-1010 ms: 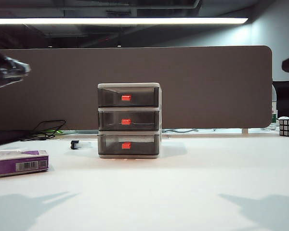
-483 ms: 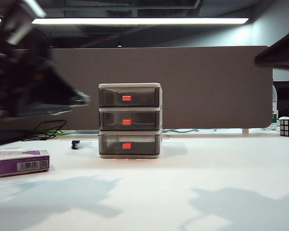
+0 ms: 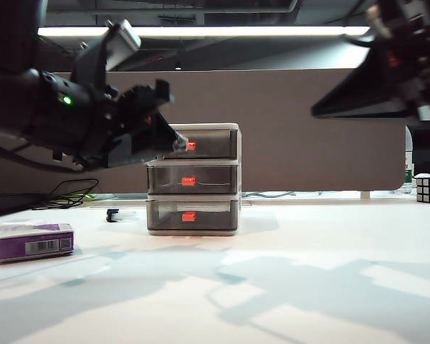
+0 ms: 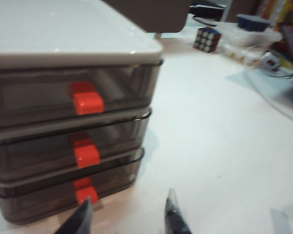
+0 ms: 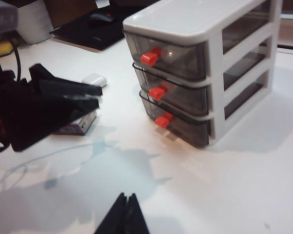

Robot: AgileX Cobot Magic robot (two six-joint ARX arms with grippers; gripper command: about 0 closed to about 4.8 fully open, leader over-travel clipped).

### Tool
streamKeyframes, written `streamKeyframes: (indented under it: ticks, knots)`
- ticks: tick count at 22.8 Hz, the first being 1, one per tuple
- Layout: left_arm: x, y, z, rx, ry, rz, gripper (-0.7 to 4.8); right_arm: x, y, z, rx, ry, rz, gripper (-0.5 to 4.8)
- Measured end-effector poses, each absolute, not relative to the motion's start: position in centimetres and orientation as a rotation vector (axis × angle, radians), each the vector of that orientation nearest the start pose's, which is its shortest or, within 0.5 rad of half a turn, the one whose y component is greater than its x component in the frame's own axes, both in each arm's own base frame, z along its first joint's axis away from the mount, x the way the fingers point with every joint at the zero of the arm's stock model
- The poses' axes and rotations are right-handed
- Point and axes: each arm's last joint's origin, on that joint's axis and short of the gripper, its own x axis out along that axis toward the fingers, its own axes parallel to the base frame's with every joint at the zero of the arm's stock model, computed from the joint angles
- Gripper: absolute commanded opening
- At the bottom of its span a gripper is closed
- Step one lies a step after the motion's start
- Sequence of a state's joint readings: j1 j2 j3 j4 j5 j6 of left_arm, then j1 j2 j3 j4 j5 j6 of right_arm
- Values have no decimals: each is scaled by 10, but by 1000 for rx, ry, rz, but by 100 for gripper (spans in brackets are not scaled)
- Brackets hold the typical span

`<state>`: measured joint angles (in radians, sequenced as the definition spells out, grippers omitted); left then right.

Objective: Open the second layer of the drawer on the table, pick up a pack of napkins on the table and put it in, and finally close the drawer.

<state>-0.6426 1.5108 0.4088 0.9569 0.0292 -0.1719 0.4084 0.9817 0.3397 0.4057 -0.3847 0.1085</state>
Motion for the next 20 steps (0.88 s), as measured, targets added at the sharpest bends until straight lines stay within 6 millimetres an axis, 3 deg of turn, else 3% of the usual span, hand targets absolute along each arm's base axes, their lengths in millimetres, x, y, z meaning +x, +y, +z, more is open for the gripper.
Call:
streamKeyframes:
  ticks: [12,20]
  knots:
    - [238,-199,137,-52,232,-379,184,249,122,205,52,324,886,-5]
    - [243,-219,136,-44,200,-286,184,255,125,204,29,301,907,-5]
